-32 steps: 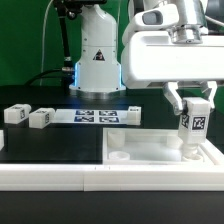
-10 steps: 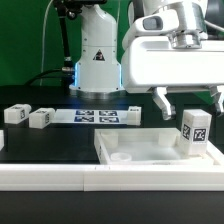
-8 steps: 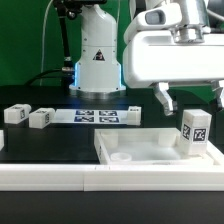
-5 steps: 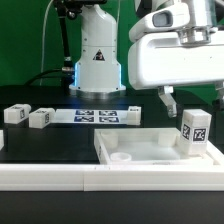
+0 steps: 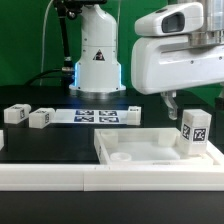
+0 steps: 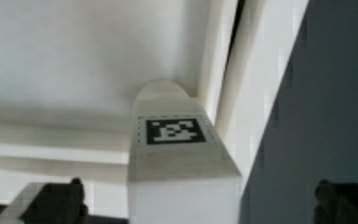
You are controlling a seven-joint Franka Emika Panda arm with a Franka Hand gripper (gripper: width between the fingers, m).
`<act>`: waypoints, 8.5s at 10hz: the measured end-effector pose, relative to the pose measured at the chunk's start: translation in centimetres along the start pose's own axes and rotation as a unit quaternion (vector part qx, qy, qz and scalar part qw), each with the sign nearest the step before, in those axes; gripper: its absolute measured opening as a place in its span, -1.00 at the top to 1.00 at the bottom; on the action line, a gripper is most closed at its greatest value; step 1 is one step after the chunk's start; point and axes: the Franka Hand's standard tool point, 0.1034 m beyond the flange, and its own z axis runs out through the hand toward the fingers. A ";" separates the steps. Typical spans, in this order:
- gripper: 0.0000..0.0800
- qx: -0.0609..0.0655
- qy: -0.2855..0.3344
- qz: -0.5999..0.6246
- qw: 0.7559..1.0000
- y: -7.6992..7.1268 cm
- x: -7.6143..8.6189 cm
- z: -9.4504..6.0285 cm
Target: Assemble one leg
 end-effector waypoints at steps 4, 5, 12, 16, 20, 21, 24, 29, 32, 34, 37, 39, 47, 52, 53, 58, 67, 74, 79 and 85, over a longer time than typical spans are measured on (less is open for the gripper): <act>-0.62 -0.006 0.007 0.024 1.000 1.0 0.8 0.3; -0.62 -0.007 0.012 0.041 0.999 0.8 0.8 0.6; 0.27 -0.008 0.016 0.040 0.999 0.7 1.0 0.7; 0.27 -0.004 0.017 0.127 0.992 0.6 1.0 0.7; 0.26 -0.010 0.041 0.339 0.940 0.5 0.8 0.8; 0.26 -0.011 0.043 0.391 0.919 0.6 0.8 0.8; 0.26 -0.007 0.054 0.553 0.832 0.7 0.9 0.8; 0.26 0.011 0.042 0.665 0.746 1.0 1.1 0.8; -0.55 0.011 0.042 0.633 0.773 0.8 1.1 0.8; -0.60 0.007 0.043 0.583 0.811 0.8 1.1 0.9; -0.62 0.000 0.042 0.438 0.898 0.5 1.1 1.0; -0.62 -0.004 0.039 0.339 0.940 0.1 1.1 1.1; -0.62 -0.047 0.071 0.047 0.995 0.3 1.1 1.5; 0.28 -0.047 0.071 0.054 0.995 0.3 1.1 1.5; 0.28 -0.046 0.071 0.059 0.995 0.3 1.1 1.5; 0.28 -0.024 0.081 0.314 0.946 0.6 1.0 1.6; 0.27 0.022 0.077 0.726 0.683 -0.1 0.9 1.7; -0.60 0.014 0.076 0.600 0.797 0.2 0.9 1.7; -0.62 -0.011 0.060 0.367 0.928 0.4 1.3 1.5; -0.61 -0.055 0.049 0.186 0.980 0.3 1.1 2.0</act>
Offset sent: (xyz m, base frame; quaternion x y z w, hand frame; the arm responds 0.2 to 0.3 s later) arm 0.0023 -0.0212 0.0073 -0.0133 0.0631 0.1084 0.9920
